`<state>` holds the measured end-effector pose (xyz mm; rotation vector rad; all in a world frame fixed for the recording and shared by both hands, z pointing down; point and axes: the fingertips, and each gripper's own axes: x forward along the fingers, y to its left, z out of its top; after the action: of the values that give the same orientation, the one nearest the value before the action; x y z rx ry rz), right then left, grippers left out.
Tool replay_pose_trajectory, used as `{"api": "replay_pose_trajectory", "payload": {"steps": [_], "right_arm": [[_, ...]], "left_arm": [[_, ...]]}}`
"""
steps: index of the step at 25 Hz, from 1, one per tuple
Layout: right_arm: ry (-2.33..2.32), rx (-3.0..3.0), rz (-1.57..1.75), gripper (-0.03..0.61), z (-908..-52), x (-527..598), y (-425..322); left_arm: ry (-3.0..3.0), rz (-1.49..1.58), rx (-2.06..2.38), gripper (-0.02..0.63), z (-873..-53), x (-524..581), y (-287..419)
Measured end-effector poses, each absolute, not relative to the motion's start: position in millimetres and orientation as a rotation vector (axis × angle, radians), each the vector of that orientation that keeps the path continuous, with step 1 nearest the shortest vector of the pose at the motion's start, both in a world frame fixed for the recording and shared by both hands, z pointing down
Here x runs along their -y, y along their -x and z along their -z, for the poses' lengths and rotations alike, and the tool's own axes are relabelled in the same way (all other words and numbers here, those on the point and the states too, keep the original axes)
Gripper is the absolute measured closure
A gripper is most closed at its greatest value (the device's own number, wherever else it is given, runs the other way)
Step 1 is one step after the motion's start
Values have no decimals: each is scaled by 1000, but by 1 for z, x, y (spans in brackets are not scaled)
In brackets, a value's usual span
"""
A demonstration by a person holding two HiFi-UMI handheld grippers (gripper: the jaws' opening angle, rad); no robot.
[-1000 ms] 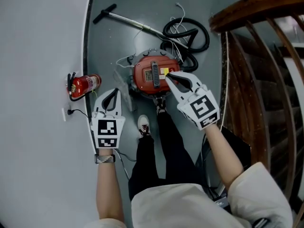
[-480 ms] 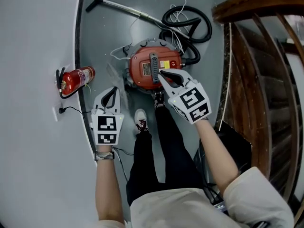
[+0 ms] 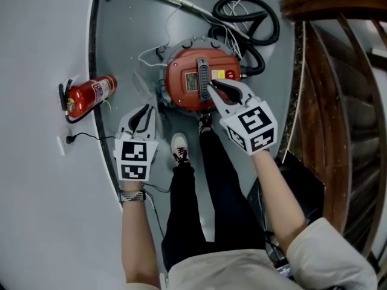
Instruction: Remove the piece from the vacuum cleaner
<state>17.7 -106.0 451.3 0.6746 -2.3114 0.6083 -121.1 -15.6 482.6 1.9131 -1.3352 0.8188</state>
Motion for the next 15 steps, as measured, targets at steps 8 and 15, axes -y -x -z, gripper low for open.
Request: {"api": "replay_pose_trajectory", "payload": {"steps": [8, 15], "right_arm": [[-648, 2299, -672, 462, -476, 99, -17], [-670, 2257, -742, 426, -502, 99, -23]], "left_arm": [[-1868, -841, 1295, 565, -514, 5, 125], [-1820, -857, 1272, 501, -543, 5, 123]]}}
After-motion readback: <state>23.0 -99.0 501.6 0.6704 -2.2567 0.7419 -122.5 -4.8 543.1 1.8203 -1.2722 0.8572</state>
